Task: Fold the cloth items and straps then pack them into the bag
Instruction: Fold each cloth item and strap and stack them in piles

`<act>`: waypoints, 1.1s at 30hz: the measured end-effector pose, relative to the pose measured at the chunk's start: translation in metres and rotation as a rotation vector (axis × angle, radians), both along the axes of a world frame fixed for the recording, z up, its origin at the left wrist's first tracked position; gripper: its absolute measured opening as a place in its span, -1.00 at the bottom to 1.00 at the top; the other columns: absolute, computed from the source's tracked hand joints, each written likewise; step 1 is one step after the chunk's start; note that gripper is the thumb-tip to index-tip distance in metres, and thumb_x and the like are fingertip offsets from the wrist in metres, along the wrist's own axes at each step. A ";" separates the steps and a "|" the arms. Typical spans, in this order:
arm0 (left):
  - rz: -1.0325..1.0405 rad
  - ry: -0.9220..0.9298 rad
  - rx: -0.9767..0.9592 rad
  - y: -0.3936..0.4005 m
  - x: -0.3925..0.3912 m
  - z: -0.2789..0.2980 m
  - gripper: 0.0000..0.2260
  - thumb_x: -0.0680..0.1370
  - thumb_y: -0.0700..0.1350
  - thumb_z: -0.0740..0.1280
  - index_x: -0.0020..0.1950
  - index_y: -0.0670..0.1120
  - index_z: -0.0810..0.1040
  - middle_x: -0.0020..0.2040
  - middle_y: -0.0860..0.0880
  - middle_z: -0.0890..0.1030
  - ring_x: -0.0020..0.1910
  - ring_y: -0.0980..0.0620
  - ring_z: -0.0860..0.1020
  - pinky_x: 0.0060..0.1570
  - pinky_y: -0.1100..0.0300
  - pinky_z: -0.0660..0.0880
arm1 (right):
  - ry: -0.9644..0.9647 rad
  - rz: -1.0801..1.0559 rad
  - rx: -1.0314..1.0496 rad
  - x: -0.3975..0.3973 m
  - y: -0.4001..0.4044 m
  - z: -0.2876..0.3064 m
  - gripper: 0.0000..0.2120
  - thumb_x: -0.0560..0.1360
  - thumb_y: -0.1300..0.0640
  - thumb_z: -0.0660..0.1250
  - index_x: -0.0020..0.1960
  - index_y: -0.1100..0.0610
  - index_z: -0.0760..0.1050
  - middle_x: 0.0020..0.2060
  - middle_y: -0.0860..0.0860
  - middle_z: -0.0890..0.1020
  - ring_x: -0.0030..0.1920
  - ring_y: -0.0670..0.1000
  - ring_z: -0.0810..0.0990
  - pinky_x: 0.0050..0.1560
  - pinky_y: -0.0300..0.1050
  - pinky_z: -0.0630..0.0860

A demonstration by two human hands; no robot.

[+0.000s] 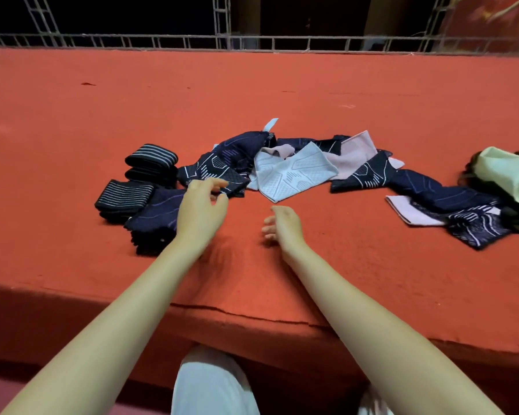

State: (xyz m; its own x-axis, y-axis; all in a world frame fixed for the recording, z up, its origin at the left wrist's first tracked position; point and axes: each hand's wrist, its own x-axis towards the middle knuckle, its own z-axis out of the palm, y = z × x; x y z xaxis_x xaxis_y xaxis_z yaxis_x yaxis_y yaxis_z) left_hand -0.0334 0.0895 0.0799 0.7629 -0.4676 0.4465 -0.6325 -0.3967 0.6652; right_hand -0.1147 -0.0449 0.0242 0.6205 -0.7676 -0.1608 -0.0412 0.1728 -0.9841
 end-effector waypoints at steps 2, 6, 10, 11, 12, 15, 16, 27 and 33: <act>-0.105 0.003 0.052 -0.024 -0.023 -0.010 -0.73 0.48 -0.24 0.26 0.15 -0.07 0.57 0.06 -0.05 0.51 -0.10 0.08 0.50 0.06 0.20 0.42 | 0.003 -0.081 0.005 -0.037 -0.034 0.000 -0.88 0.57 0.24 0.11 0.00 0.19 0.43 -0.35 0.06 0.48 -0.57 -0.09 0.46 -0.62 -0.32 0.32; -0.296 0.097 0.112 -0.079 -0.078 -0.037 -0.73 0.48 -0.26 0.25 0.13 -0.05 0.58 0.04 -0.01 0.51 -0.11 0.11 0.49 -0.01 0.28 0.34 | 0.052 -0.213 -0.085 -0.119 -0.097 0.003 -0.83 0.53 0.27 0.15 -0.13 0.12 0.49 -0.38 0.03 0.48 -0.58 -0.14 0.44 -0.57 -0.30 0.32; -0.379 0.183 0.160 -0.142 -0.128 -0.058 -0.74 0.48 -0.25 0.26 0.09 -0.03 0.60 -0.01 -0.04 0.55 -0.13 0.08 0.49 0.02 0.23 0.39 | 0.183 -0.353 -0.265 -0.191 -0.148 0.005 -0.85 0.51 0.18 0.19 -0.17 0.08 0.51 -0.33 0.01 0.53 -0.40 -0.02 0.48 -0.44 -0.24 0.43; -0.396 0.201 0.174 -0.159 -0.140 -0.061 -0.74 0.48 -0.26 0.26 0.10 -0.04 0.60 0.00 -0.06 0.56 -0.10 0.04 0.51 0.04 0.22 0.38 | 0.222 -0.405 -0.322 -0.205 -0.161 0.004 -0.87 0.47 0.11 0.20 -0.20 0.03 0.51 -0.29 0.01 0.55 -0.33 0.02 0.52 -0.32 -0.14 0.50; -0.412 0.220 0.183 -0.177 -0.151 -0.063 -0.74 0.48 -0.26 0.26 0.10 -0.05 0.60 0.01 -0.07 0.57 -0.05 0.00 0.53 0.05 0.22 0.38 | 0.256 -0.457 -0.355 -0.219 -0.176 0.002 -0.87 0.40 0.02 0.20 -0.21 0.00 0.50 -0.26 0.00 0.58 -0.24 0.08 0.56 -0.18 -0.02 0.56; -0.448 0.259 0.176 -0.228 -0.181 -0.064 -0.74 0.48 -0.26 0.25 0.12 -0.07 0.58 0.04 -0.10 0.59 0.03 -0.04 0.53 0.06 0.21 0.38 | 0.288 -0.567 -0.328 -0.251 -0.222 -0.011 -0.76 0.30 -0.09 0.18 -0.14 0.00 0.49 -0.20 0.02 0.61 -0.14 0.19 0.62 -0.03 0.20 0.58; -0.455 0.271 0.167 -0.244 -0.190 -0.063 -0.73 0.49 -0.25 0.24 0.14 -0.07 0.58 0.04 -0.10 0.59 0.05 -0.05 0.53 0.06 0.20 0.37 | 0.292 -0.594 -0.308 -0.259 -0.228 -0.008 -0.74 0.32 -0.09 0.22 -0.10 0.03 0.50 -0.18 0.06 0.63 -0.18 0.18 0.63 -0.05 0.18 0.59; -0.354 0.234 0.109 -0.334 -0.225 -0.080 -0.73 0.51 -0.18 0.23 0.16 -0.01 0.57 0.05 -0.04 0.60 0.10 -0.06 0.50 0.10 0.12 0.41 | 0.602 -0.532 -0.323 -0.269 -0.266 0.001 -0.61 0.42 -0.15 0.26 -0.40 0.09 0.26 -0.57 -0.02 0.51 -0.39 0.08 0.65 -0.28 -0.17 0.40; -0.437 0.213 0.023 -0.321 -0.226 -0.079 -0.73 0.49 -0.25 0.25 0.16 -0.06 0.56 0.00 -0.10 0.57 0.02 -0.09 0.50 0.12 0.07 0.42 | 0.752 -0.530 -0.798 -0.272 -0.247 0.005 -0.83 0.55 0.08 0.23 0.01 0.19 0.45 0.00 0.15 0.58 0.05 0.22 0.54 -0.09 0.02 0.40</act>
State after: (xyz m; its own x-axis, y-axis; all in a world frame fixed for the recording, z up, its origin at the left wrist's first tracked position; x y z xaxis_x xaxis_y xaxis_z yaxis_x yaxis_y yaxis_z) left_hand -0.2590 -0.2315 0.0007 0.5662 -0.7725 0.2875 -0.5941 -0.1406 0.7920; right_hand -0.3869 -0.2923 0.0288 0.1551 -0.9451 0.2877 -0.7548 -0.3012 -0.5827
